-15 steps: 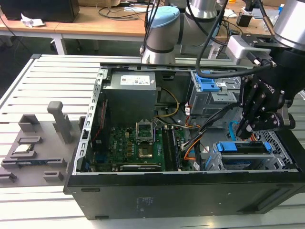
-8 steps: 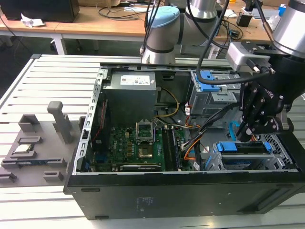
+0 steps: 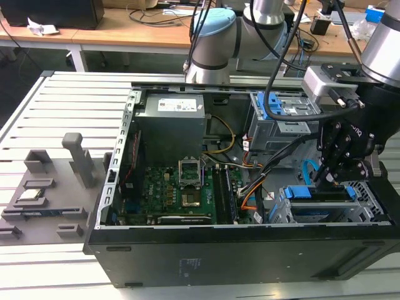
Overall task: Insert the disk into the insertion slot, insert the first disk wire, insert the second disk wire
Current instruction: 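Insert the second disk wire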
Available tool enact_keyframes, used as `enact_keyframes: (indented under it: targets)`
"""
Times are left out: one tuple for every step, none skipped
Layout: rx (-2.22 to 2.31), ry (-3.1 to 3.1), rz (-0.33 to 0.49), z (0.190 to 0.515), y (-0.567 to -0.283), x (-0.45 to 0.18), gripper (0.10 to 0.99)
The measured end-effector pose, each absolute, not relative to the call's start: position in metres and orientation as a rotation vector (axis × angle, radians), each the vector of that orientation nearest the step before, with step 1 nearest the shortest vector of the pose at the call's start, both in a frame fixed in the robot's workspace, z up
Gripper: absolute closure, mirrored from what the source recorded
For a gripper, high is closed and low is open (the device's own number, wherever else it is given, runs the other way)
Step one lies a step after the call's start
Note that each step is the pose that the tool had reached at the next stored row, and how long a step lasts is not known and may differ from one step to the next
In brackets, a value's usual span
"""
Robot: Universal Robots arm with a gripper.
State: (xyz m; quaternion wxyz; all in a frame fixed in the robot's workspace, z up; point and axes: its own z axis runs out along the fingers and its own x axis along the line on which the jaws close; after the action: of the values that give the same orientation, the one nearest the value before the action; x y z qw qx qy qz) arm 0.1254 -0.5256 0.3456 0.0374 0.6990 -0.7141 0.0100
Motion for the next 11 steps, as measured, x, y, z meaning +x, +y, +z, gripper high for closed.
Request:
enact_keyframes:
  targets:
    - [2.145,-2.191,0.031,0.3451,-0.5254,0.1261,0.925]
    - [2.145,-2.192,0.031,0.3442,-0.5255,0.1261,0.925]
    - [2.145,-2.191,0.031,0.3435,-0.5254,0.1262,0.925]
    - [2.145,-2.191,0.031,0.3430,-0.5254,0.1262,0.925]
    - [2.145,-2.192,0.031,0.3423,-0.5254,0.1262,0.925]
    - [2.145,-2.191,0.031,0.3412,-0.5254,0.1262,0.925]
    - [2.145,-2.191,0.031,0.3409,-0.5254,0.1262,0.925]
    - [2.145,-2.191,0.031,0.3399,-0.5255,0.1262,0.925]
    - [2.145,-2.191,0.031,0.3398,-0.5255,0.1262,0.925]
    - [2.145,-2.191,0.031,0.3397,-0.5255,0.1262,0.925]
    - [2.145,-2.191,0.031,0.3397,-0.5255,0.1262,0.925]
